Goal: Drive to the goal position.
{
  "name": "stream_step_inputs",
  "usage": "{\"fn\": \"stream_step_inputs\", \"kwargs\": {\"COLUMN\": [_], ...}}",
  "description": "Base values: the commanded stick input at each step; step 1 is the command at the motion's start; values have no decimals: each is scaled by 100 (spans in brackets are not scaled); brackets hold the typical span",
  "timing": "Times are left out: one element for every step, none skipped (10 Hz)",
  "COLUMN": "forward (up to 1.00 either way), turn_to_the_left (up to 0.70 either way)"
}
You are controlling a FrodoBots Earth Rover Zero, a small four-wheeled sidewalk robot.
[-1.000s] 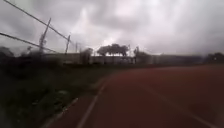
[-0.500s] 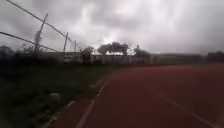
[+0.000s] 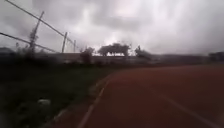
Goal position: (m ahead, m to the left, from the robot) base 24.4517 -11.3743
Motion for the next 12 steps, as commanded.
{"fn": "stream_step_inputs", "kwargs": {"forward": [70,70,70,70,70,70,70,70,70,70,70,70], "turn_to_the_left": [-24,-6,-1,0,0,0,0,0,0,0,0,0]}}
